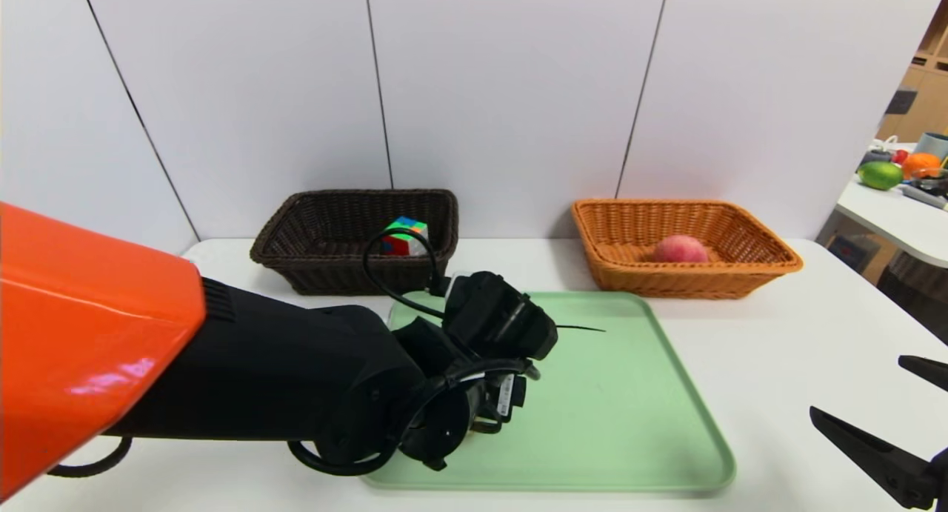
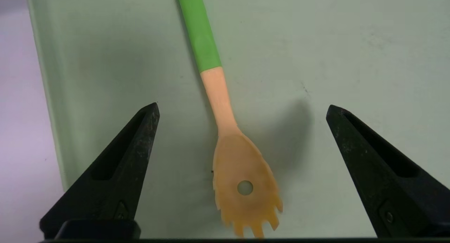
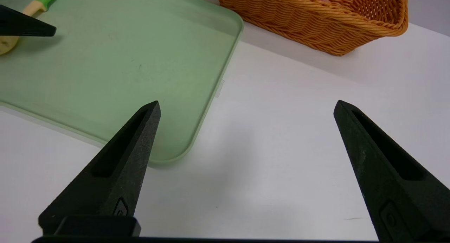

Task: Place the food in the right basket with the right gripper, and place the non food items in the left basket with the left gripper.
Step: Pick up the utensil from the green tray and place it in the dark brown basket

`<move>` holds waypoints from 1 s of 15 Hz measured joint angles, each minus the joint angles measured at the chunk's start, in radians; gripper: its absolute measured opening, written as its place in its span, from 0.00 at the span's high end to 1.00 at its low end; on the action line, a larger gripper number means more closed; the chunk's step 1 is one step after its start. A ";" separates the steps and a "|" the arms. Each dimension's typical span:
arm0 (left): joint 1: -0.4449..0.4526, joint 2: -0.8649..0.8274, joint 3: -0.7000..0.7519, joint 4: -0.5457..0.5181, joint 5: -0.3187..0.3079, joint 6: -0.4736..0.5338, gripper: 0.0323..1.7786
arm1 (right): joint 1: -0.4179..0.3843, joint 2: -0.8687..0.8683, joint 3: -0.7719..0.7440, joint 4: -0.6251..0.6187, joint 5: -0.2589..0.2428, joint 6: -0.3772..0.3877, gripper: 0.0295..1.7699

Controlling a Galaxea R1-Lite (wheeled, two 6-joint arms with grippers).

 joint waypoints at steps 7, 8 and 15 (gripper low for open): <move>0.069 0.019 0.008 0.003 0.002 -0.027 0.05 | 0.012 -0.003 0.009 -0.004 0.000 -0.001 0.04; 0.071 0.020 0.012 0.003 0.002 -0.031 0.05 | 0.012 -0.006 0.010 -0.001 0.001 -0.002 0.04; 0.069 0.045 0.007 -0.003 -0.008 -0.057 0.05 | 0.012 -0.023 0.020 0.003 0.000 0.000 0.04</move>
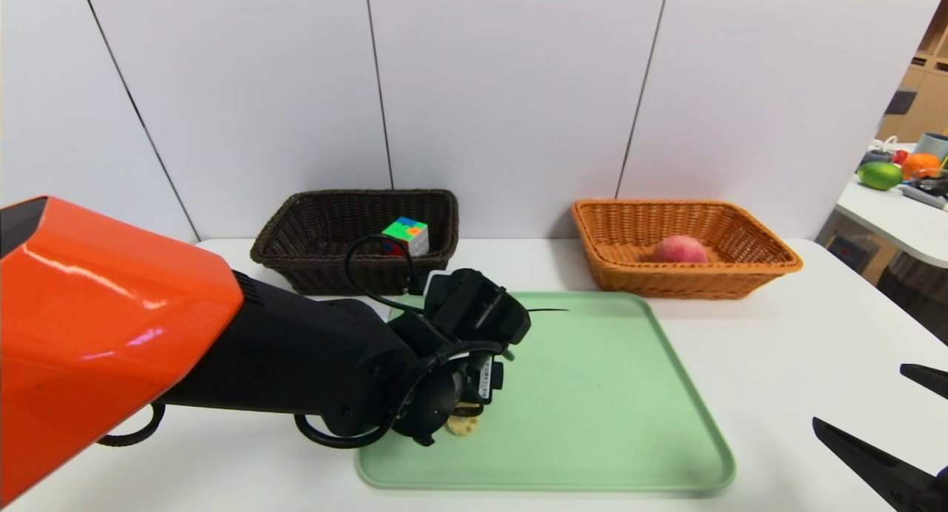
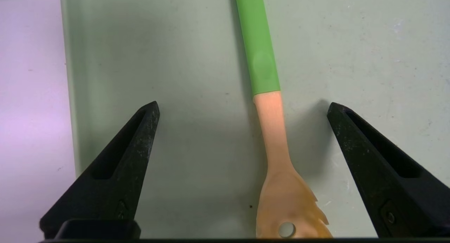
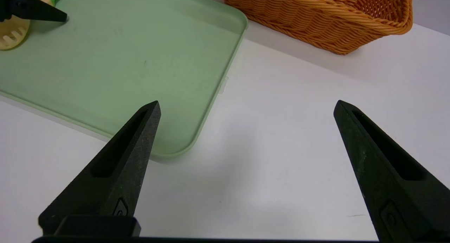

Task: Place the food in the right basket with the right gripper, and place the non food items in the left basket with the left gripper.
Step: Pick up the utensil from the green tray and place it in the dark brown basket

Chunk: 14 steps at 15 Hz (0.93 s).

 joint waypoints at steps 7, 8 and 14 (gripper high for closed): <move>0.000 0.009 0.012 -0.001 -0.003 0.002 0.29 | 0.001 0.014 -0.003 -0.005 0.004 -0.001 0.04; 0.000 0.009 0.015 -0.001 -0.003 0.000 0.35 | 0.001 0.017 -0.004 -0.005 0.004 -0.001 0.04; 0.001 -0.004 0.027 0.005 -0.002 -0.002 0.62 | 0.001 0.037 -0.006 -0.017 0.004 0.000 0.04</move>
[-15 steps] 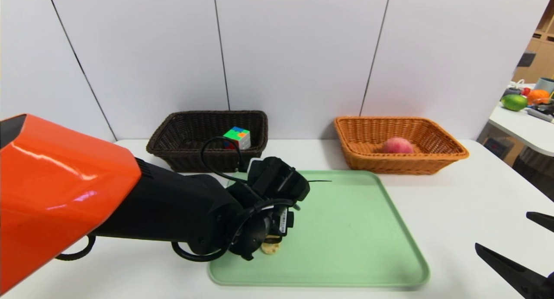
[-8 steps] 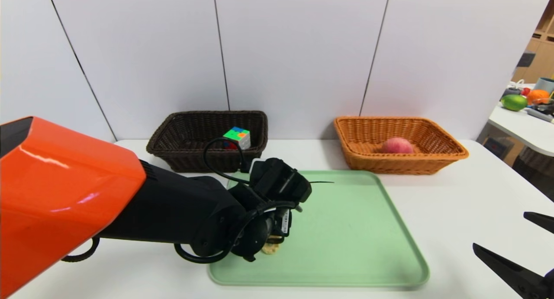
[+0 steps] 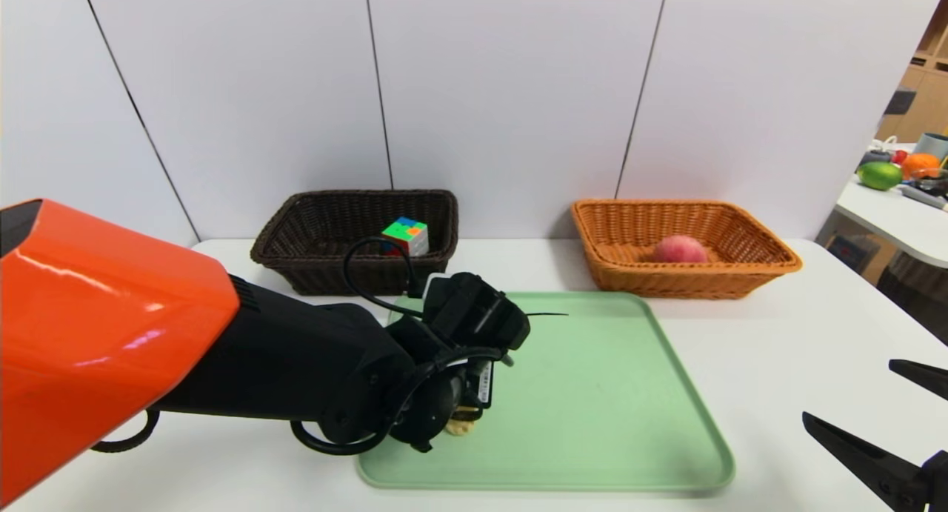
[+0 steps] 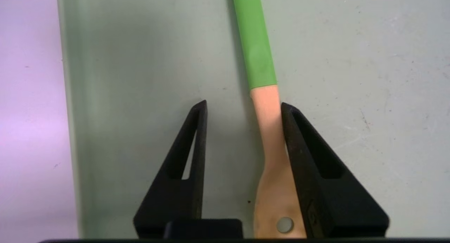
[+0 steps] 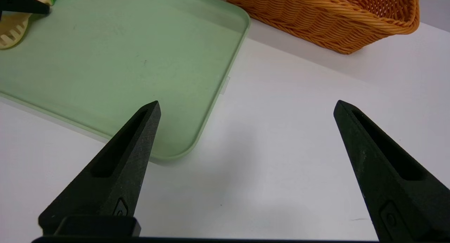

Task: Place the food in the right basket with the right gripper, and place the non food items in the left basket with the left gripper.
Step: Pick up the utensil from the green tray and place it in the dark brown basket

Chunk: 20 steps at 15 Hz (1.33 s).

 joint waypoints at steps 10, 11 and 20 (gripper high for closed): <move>-0.026 -0.057 0.018 0.004 0.006 0.010 0.99 | 0.005 -0.002 0.002 0.000 -0.002 -0.001 0.04; -0.029 -0.069 0.018 0.004 0.007 0.014 0.99 | 0.005 -0.002 0.002 -0.001 -0.003 -0.001 0.04; -0.057 -0.286 0.003 0.000 0.084 0.177 0.99 | 0.006 -0.003 0.006 0.007 -0.003 -0.001 0.04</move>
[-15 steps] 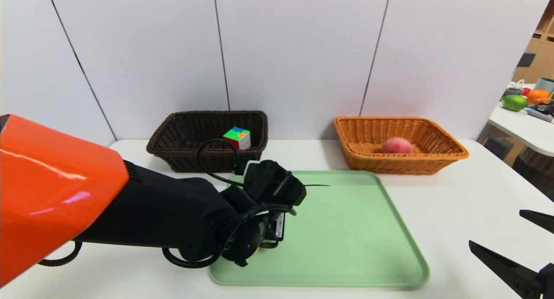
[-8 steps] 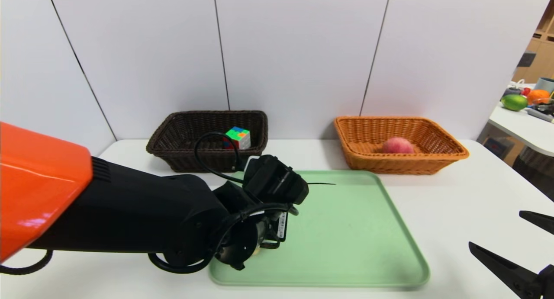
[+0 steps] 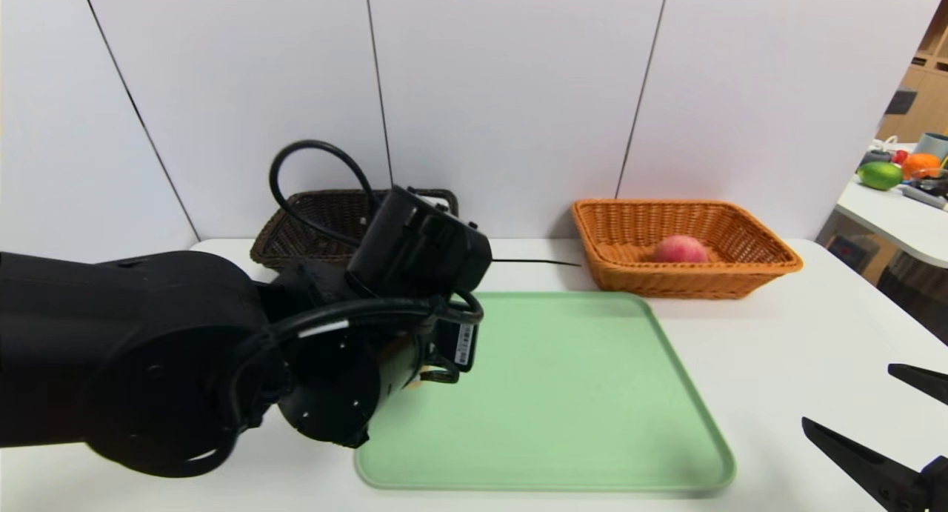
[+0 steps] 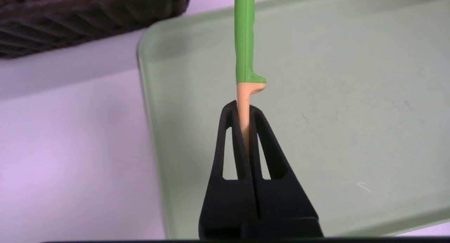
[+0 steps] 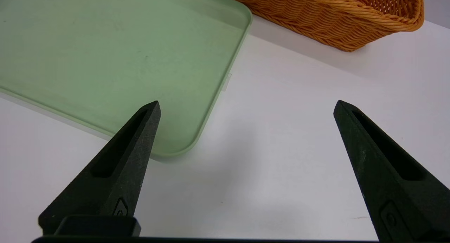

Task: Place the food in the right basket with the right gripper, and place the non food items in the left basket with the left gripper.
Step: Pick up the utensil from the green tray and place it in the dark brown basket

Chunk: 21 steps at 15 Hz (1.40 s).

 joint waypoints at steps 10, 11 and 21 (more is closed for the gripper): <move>0.192 -0.096 -0.132 -0.005 0.060 0.163 0.99 | 0.001 0.009 -0.006 -0.006 -0.001 -0.013 0.04; 0.214 -0.084 -0.145 -0.008 0.051 0.163 0.99 | 0.001 0.009 -0.006 -0.004 -0.001 -0.014 0.04; 0.404 0.114 -0.299 -0.114 -0.095 0.227 0.99 | 0.001 0.013 -0.007 -0.003 -0.004 -0.015 0.04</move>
